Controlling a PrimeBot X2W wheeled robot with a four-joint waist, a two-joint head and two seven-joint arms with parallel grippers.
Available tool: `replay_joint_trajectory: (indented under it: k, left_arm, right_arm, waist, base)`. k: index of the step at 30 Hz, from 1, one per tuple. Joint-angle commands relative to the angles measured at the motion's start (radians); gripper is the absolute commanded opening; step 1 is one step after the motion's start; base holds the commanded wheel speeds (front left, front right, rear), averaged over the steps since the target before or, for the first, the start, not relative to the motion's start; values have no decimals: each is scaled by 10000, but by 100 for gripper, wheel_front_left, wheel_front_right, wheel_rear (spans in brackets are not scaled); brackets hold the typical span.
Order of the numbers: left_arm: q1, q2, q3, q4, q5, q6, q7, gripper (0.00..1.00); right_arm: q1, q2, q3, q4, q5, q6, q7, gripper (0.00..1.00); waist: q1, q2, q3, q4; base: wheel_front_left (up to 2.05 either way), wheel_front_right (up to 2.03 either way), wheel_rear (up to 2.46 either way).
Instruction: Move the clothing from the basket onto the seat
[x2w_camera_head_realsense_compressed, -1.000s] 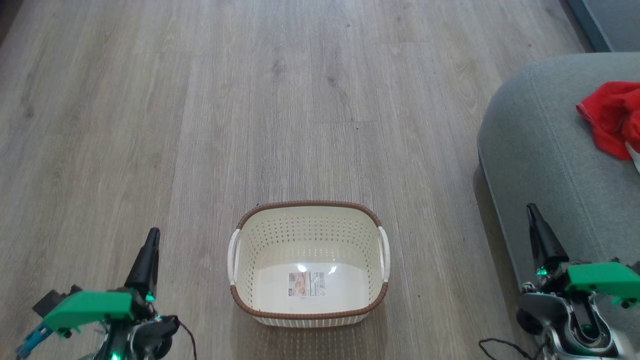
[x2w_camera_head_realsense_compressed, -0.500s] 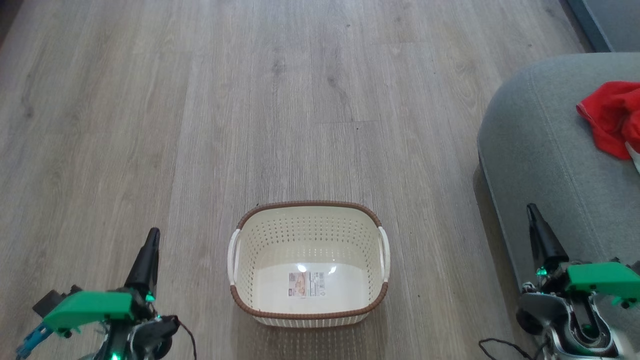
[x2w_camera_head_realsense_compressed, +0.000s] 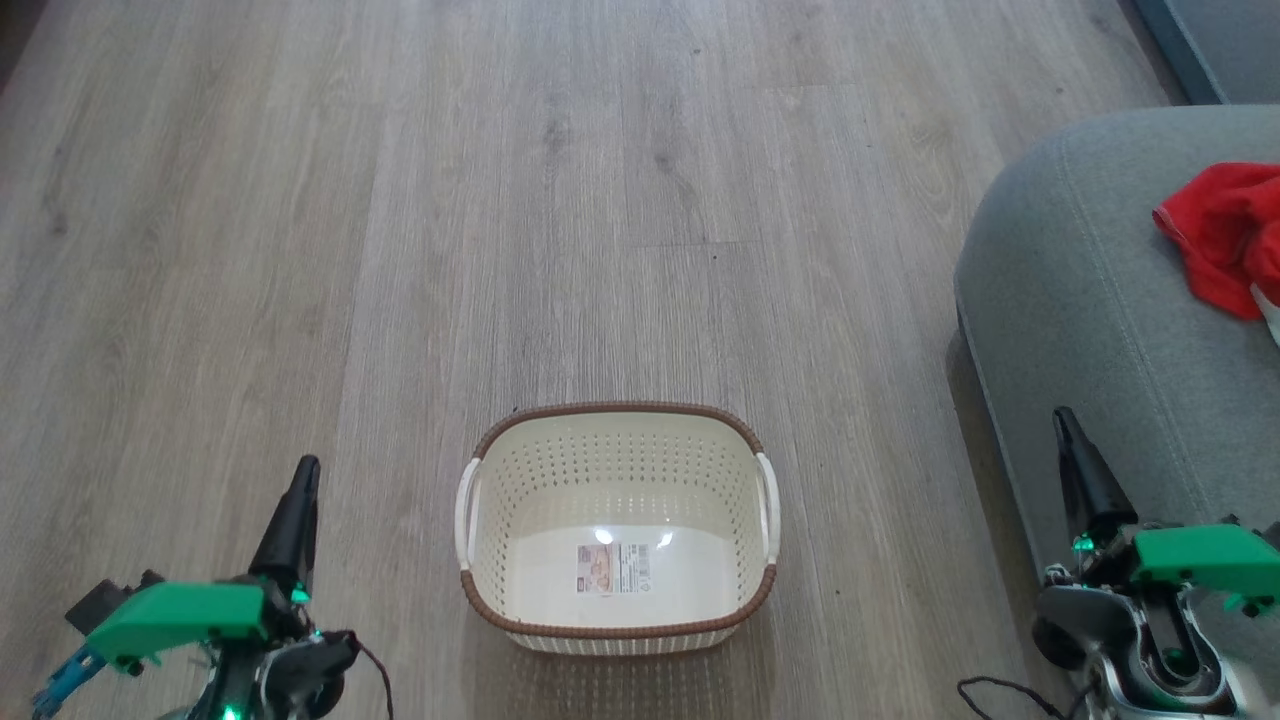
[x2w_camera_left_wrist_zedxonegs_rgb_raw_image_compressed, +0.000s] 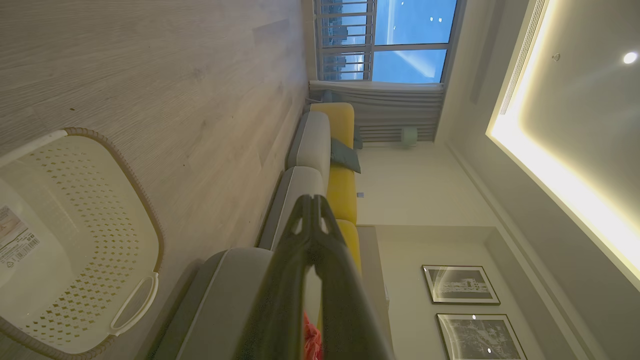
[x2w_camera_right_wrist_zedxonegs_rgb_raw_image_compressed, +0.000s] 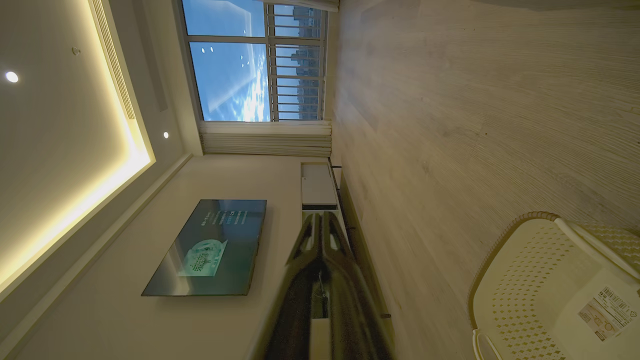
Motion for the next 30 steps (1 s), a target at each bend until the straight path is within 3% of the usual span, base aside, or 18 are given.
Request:
replay_joint_trajectory:
  k: [1,30]
  left_arm:
    - [-482,133,338,-344,-60,-92,71,0]
    - [-482,133,337,-344,-61,-92,71,0]
  right_arm:
    - [-197,-31,174,-397,60,2,43,0]
    - [-197,-31,174,-397,60,2,43,0]
  waist:
    - [0,0,0,0]
    - [0,0,0,0]
  base:
    - [0,0,0]
    - [0,0,0]
